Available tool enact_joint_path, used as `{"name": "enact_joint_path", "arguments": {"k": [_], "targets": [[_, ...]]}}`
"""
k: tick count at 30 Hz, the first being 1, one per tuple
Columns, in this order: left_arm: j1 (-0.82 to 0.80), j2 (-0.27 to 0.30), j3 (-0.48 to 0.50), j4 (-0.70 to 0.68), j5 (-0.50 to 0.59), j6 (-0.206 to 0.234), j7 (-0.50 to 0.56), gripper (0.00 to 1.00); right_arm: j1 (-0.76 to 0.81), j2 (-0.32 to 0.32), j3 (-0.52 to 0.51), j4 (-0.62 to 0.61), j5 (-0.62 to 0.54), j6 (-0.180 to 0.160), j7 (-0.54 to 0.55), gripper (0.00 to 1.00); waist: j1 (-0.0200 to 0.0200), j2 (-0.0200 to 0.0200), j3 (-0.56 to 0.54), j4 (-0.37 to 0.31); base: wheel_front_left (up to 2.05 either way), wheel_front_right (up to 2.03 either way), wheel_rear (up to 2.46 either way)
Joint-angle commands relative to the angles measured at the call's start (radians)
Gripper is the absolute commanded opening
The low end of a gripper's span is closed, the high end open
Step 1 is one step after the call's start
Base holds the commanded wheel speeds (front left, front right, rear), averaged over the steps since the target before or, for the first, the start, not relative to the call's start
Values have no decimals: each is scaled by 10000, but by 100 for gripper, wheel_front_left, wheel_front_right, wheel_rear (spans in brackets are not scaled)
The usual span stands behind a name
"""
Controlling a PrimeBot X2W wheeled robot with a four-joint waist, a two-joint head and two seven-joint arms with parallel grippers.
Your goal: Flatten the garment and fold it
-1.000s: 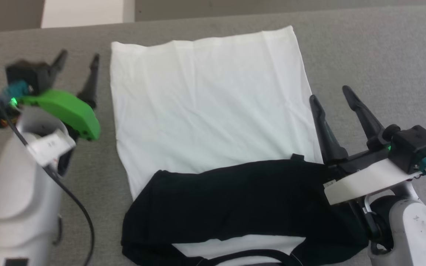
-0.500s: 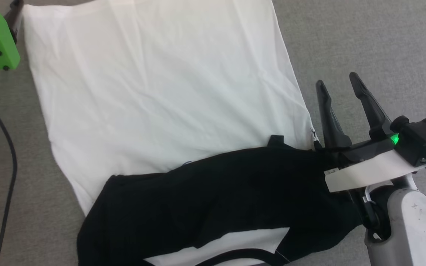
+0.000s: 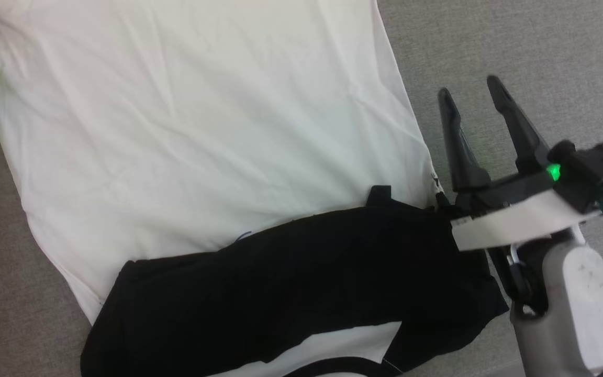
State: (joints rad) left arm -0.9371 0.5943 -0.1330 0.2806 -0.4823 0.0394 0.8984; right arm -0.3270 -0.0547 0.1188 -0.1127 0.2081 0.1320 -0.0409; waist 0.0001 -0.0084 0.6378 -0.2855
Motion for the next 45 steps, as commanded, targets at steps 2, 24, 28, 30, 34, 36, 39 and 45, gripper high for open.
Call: {"name": "enact_joint_path", "arguments": {"k": [2, 24, 28, 30, 34, 36, 39, 45], "targets": [[342, 9, -150, 24, 27, 64, 198, 0, -695, -81, 127, 55, -172, -13, 253, 100, -1, 81, 87, 25, 0, 0, 0], [-1106, -924, -1331, -545, 126, -674, -232, 0, -9431, -280, -61, 7271, -900, -13, 5515, 100, -1, 81, 1213, 1588, 0, 0, 0], [-1340, -1096, -1560, -469, 173, -833, -397, 0, -9956, -295, -225, 8033, -1370, -13, 6237, 100, -1, 81, 1360, 1882, 0, 0, 0], [-1396, -1123, -1632, -385, 191, -894, -487, 0, -10070, -268, -237, 8330, -1541, -13, 6775, 100, -1, 81, 1373, 1942, 0, 0, 0], [-1395, -1152, -1710, -233, 159, -969, -616, 0, -10145, -223, -83, 8713, -1732, -13, 8238, 70, -1, 81, 1325, 1980, 0, 0, 0], [-1367, -1146, -1727, -158, 139, -987, -663, 0, -10133, -249, 113, 8691, -1867, -13, 8878, 11, -1, 81, 1279, 1965, 0, 0, 0], [-1343, -1135, -1734, -61, 106, -989, -708, 0, -10038, -300, 240, 8378, -1902, -13, 9358, 0, -1, 81, 1221, 1938, 0, 0, 0], [-1447, -1083, -1758, -27, 369, -970, -1483, 0, -9742, -499, 237, 7346, -1935, -13, 8405, 0, -1, 82, 1100, 1900, 0, 0, 0]]}}
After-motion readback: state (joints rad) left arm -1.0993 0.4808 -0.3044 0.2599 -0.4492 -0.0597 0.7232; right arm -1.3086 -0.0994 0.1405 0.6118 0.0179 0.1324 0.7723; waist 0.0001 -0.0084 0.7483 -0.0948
